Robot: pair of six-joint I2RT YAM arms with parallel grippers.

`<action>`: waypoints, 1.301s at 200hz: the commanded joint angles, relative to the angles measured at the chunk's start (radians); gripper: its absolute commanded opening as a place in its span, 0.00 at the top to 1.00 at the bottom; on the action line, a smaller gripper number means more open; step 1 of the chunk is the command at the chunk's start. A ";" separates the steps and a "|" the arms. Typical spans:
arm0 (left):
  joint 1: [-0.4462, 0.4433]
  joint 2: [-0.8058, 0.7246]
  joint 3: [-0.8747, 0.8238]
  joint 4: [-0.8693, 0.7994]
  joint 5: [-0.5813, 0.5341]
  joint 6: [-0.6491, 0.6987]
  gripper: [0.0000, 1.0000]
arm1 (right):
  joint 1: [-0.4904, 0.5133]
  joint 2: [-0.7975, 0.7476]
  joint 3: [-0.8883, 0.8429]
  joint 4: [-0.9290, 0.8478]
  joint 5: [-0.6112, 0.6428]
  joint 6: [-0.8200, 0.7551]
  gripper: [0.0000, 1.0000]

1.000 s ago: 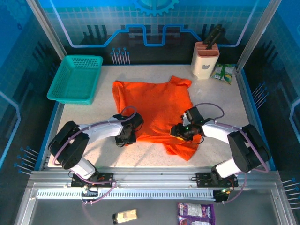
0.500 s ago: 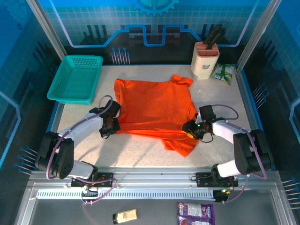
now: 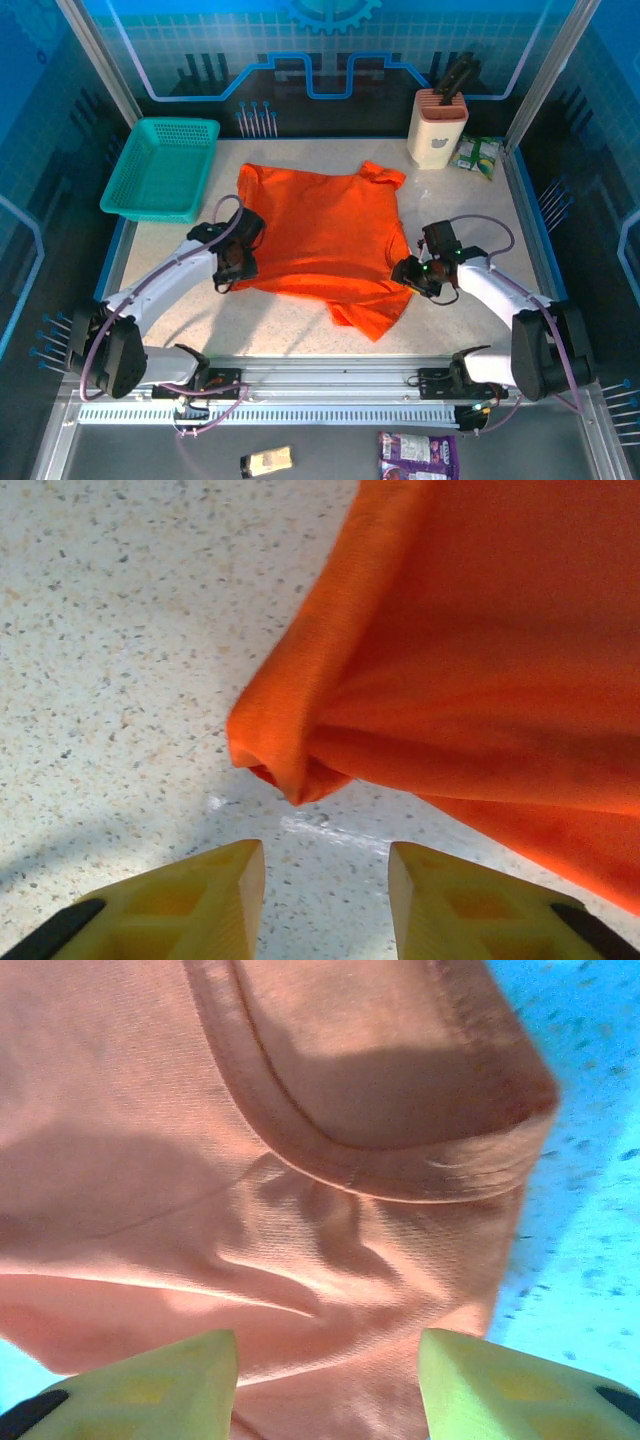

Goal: Fold the inside-out t-shirt

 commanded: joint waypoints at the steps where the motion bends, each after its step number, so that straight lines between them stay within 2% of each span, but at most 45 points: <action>1: -0.027 0.083 0.027 -0.024 -0.033 -0.042 0.61 | 0.030 0.011 0.049 -0.131 0.184 -0.044 0.47; 33: -0.030 0.164 0.018 0.002 -0.053 -0.033 0.63 | 0.044 0.059 0.066 -0.152 0.289 -0.056 0.44; 85: 0.003 0.232 -0.036 0.042 -0.042 0.005 0.67 | 0.055 0.145 0.047 -0.012 0.098 -0.063 0.51; 98: 0.019 0.235 -0.048 0.042 -0.045 0.014 0.66 | 0.053 0.163 0.057 -0.011 0.092 -0.062 0.57; 106: 0.030 0.231 -0.056 0.045 -0.044 0.022 0.66 | 0.048 0.167 0.064 -0.017 0.098 -0.065 0.65; 130: 0.061 0.219 -0.077 0.054 -0.040 0.040 0.61 | 0.001 0.139 0.090 -0.042 0.118 -0.075 1.00; 174: 0.104 0.244 -0.107 0.075 -0.040 0.073 0.56 | -0.118 -0.015 0.194 -0.131 0.133 -0.127 1.00; 200: 0.126 0.247 -0.115 0.084 -0.025 0.084 0.72 | -0.194 -0.067 0.274 -0.199 0.120 -0.169 1.00; 240: 0.154 0.174 -0.070 0.064 -0.070 0.120 0.99 | -0.301 -0.116 0.347 -0.254 0.103 -0.214 1.00; 260: 0.179 0.122 -0.011 0.056 -0.060 0.161 1.00 | -0.336 -0.125 0.360 -0.267 0.088 -0.228 1.00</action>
